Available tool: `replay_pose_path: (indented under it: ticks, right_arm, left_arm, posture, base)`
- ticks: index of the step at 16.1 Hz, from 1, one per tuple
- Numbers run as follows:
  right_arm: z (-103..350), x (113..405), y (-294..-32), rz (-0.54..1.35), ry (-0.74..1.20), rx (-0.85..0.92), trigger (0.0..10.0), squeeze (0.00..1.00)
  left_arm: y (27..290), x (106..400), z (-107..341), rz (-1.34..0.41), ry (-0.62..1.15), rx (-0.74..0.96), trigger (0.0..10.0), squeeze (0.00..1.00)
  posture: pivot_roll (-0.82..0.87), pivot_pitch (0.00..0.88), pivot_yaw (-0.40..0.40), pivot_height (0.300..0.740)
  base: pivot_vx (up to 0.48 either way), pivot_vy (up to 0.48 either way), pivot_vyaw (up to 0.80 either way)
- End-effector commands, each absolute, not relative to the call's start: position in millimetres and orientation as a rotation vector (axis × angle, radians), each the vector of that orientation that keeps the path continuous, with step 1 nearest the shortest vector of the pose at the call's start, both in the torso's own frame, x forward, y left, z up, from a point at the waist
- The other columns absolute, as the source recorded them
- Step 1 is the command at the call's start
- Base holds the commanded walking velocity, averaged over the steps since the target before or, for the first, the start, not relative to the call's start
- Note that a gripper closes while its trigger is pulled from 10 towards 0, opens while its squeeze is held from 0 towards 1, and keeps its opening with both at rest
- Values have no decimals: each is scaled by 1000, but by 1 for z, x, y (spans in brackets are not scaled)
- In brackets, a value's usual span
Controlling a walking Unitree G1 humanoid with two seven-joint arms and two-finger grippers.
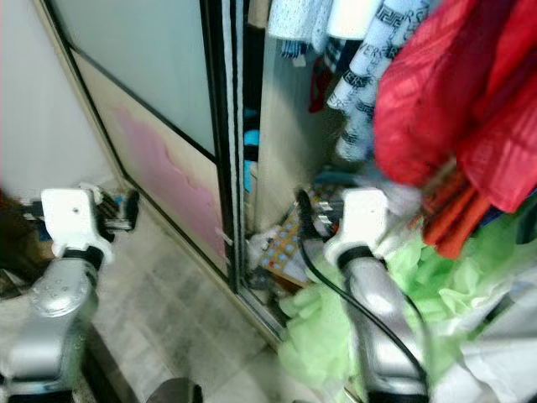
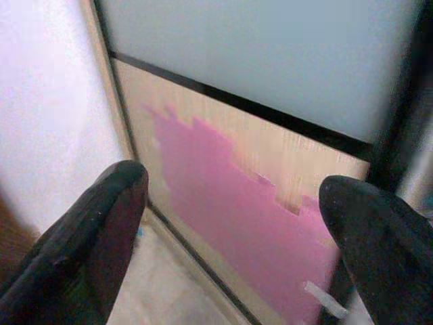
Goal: Clean up the room
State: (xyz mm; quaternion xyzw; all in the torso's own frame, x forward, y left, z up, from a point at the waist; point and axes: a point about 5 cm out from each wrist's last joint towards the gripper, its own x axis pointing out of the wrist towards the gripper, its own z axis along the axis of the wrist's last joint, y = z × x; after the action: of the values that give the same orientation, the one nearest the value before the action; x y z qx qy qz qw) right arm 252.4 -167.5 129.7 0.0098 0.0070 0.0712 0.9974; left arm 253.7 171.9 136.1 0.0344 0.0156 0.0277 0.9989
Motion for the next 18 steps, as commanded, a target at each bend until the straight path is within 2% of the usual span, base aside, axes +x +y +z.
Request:
replay_pose_path:
  ticks: [1, 10, 18]
  right_arm:
    - [139, 253, -165, 161, -14, 34, 10000, 0]
    - [146, 262, -159, 196, -36, 44, 10000, 0]
    - [152, 271, -156, 223, -63, 26, 10000, 0]
  left_arm:
    - [175, 252, 137, 60, 38, 85, 10000, 0]
    - [176, 252, 137, 93, 63, 62, 10000, 0]
    - [176, 251, 140, 69, 18, 67, 10000, 0]
  posture:
    - [22, 0, -45, 740]
    - [22, 0, -46, 740]
    - [24, 0, -53, 740]
  base:
    - [0, 0, 800]
    - [0, 0, 800]
    - [0, 0, 800]
